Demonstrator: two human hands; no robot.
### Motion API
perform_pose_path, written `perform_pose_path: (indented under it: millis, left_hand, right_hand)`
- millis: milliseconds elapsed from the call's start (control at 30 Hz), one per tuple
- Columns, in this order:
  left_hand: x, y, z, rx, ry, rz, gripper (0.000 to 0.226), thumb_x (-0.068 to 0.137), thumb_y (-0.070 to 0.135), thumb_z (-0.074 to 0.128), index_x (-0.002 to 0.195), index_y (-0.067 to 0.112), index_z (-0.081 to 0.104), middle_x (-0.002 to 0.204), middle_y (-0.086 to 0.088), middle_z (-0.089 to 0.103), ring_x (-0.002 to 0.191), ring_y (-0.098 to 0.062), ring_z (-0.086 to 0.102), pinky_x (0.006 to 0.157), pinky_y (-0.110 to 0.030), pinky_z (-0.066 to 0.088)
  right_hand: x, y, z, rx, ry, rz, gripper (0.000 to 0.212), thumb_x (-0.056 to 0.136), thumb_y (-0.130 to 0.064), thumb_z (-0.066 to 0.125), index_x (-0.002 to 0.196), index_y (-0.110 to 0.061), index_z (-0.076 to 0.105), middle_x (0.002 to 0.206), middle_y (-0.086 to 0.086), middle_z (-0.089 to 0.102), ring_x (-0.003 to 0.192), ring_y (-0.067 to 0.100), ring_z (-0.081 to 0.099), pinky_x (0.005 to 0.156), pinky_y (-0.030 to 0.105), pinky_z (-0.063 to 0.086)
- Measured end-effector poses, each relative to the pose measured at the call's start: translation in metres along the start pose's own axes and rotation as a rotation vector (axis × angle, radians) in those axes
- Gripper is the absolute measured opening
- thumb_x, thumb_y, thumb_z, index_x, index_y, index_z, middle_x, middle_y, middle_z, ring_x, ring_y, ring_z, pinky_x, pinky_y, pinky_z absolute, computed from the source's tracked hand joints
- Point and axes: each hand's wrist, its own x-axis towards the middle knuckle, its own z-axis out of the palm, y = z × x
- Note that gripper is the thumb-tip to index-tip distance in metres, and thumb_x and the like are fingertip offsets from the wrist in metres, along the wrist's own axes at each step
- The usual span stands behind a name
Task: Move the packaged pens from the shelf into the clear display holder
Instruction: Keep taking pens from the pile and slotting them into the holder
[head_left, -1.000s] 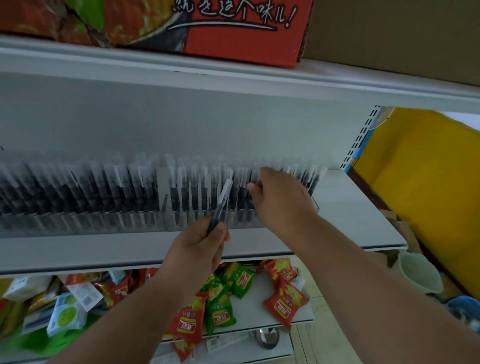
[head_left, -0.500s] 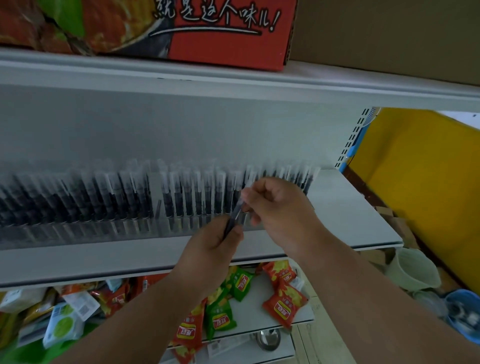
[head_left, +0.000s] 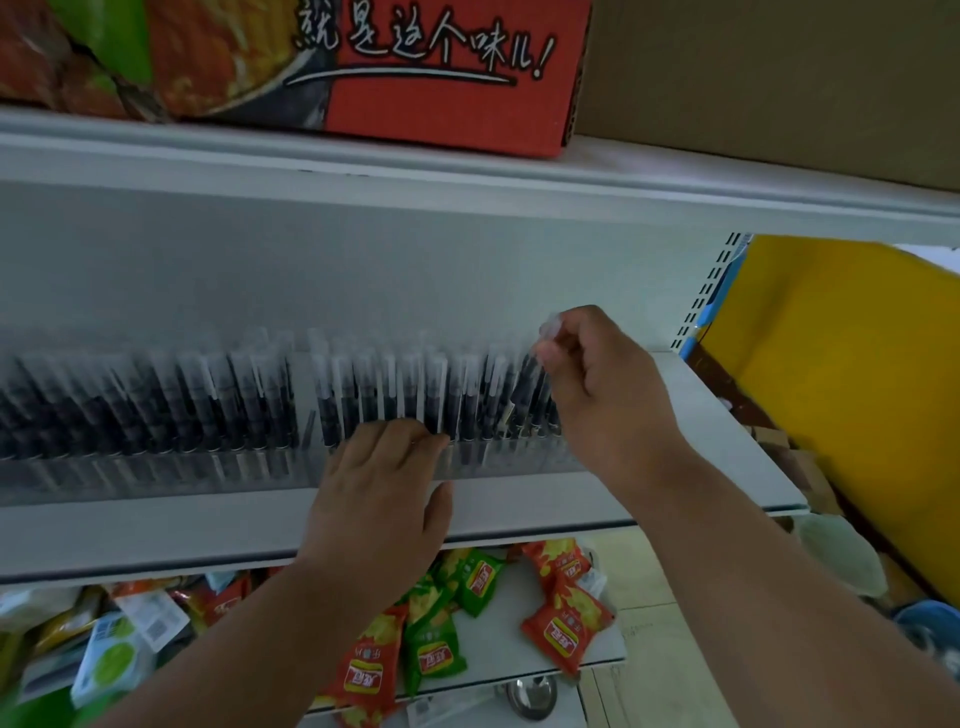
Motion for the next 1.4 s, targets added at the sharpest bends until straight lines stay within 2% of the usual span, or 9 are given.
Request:
perform_pose_path:
  millis: [167, 267, 400, 500, 767, 933, 1033, 1200, 1400]
  left_hand:
    - [0.000, 0.001, -0.001, 0.043, -0.011, 0.001, 0.045, 0.087, 0.038, 0.042, 0.119, 0.015, 0.065, 0.112, 0.001, 0.058, 0.103, -0.023, 0.052, 0.087, -0.042, 0.049]
    - [0.000, 0.002, -0.001, 0.046, -0.005, -0.009, 0.044, 0.086, 0.033, 0.042, 0.119, 0.016, 0.066, 0.112, 0.001, 0.058, 0.102, -0.023, 0.053, 0.087, -0.041, 0.049]
    - [0.002, 0.001, -0.002, 0.049, -0.024, -0.009, 0.042, 0.084, 0.033, 0.044, 0.118, 0.018, 0.065, 0.110, 0.002, 0.057, 0.101, -0.021, 0.051, 0.087, -0.040, 0.049]
    - [0.003, -0.001, -0.001, 0.039, -0.026, -0.009, 0.043, 0.083, 0.032, 0.046, 0.119, 0.017, 0.065, 0.111, 0.002, 0.057, 0.102, -0.022, 0.051, 0.089, -0.040, 0.049]
    - [0.004, 0.001, -0.005, 0.028, -0.056, -0.017, 0.043, 0.084, 0.034, 0.047, 0.122, 0.019, 0.063, 0.112, 0.003, 0.057, 0.103, -0.021, 0.051, 0.089, -0.038, 0.049]
    - [-0.006, 0.011, -0.014, -0.020, 0.036, -0.073, 0.038, 0.086, 0.035, 0.045, 0.117, 0.019, 0.062, 0.110, 0.002, 0.060, 0.102, -0.021, 0.055, 0.089, -0.038, 0.048]
    - [-0.020, 0.008, -0.025, -0.024, 0.041, -0.124, 0.041, 0.088, 0.039, 0.041, 0.118, 0.019, 0.061, 0.111, 0.001, 0.060, 0.103, -0.023, 0.055, 0.089, -0.040, 0.049]
    - [-0.062, -0.023, -0.053, 0.092, -0.006, -0.285, 0.044, 0.088, 0.046, 0.040, 0.119, 0.023, 0.061, 0.111, 0.004, 0.061, 0.104, -0.023, 0.057, 0.088, -0.040, 0.048]
    - [-0.131, -0.084, -0.097, 0.154, 0.010, -0.478, 0.047, 0.086, 0.052, 0.041, 0.115, 0.024, 0.065, 0.108, 0.003, 0.061, 0.102, -0.026, 0.058, 0.085, -0.044, 0.052]
  right_hand:
    - [0.003, 0.001, -0.001, -0.068, -0.099, -0.075, 0.012, 0.099, -0.031, 0.050, 0.100, -0.020, 0.054, 0.083, -0.009, 0.057, 0.071, 0.004, 0.054, 0.060, 0.025, 0.043]
    - [-0.002, 0.007, 0.009, -0.125, -0.214, -0.075, 0.010, 0.099, -0.032, 0.050, 0.092, -0.026, 0.045, 0.074, -0.012, 0.050, 0.065, 0.001, 0.049, 0.055, 0.024, 0.036]
    - [-0.007, 0.016, 0.023, -0.143, -0.191, 0.026, 0.014, 0.099, -0.036, 0.049, 0.089, -0.028, 0.043, 0.077, -0.011, 0.052, 0.069, 0.012, 0.053, 0.062, 0.033, 0.047]
    - [-0.007, 0.011, 0.026, -0.167, -0.207, -0.009, 0.015, 0.100, -0.034, 0.047, 0.090, -0.026, 0.042, 0.079, -0.008, 0.051, 0.071, 0.015, 0.051, 0.061, 0.031, 0.041]
    - [-0.013, 0.009, 0.019, -0.059, -0.137, 0.098, 0.018, 0.095, -0.039, 0.057, 0.104, -0.025, 0.050, 0.088, -0.012, 0.060, 0.076, 0.009, 0.057, 0.067, 0.029, 0.047]
    - [-0.024, -0.003, 0.002, -0.122, -0.076, -0.093, 0.020, 0.092, -0.035, 0.061, 0.094, -0.026, 0.043, 0.079, -0.015, 0.043, 0.068, 0.006, 0.045, 0.055, 0.023, 0.035]
    - [-0.028, -0.023, 0.003, -0.085, -0.076, -0.216, 0.018, 0.090, -0.034, 0.063, 0.093, -0.023, 0.048, 0.081, -0.016, 0.038, 0.069, 0.005, 0.041, 0.057, 0.022, 0.033]
    - [-0.030, -0.074, 0.037, 0.026, -0.164, -0.374, 0.018, 0.091, -0.030, 0.062, 0.103, -0.018, 0.055, 0.092, -0.008, 0.046, 0.075, 0.010, 0.046, 0.065, 0.027, 0.039]
    - [-0.038, -0.150, 0.097, 0.105, -0.300, -0.471, 0.023, 0.093, -0.032, 0.059, 0.112, -0.020, 0.056, 0.104, -0.009, 0.047, 0.085, 0.007, 0.046, 0.076, 0.025, 0.038]
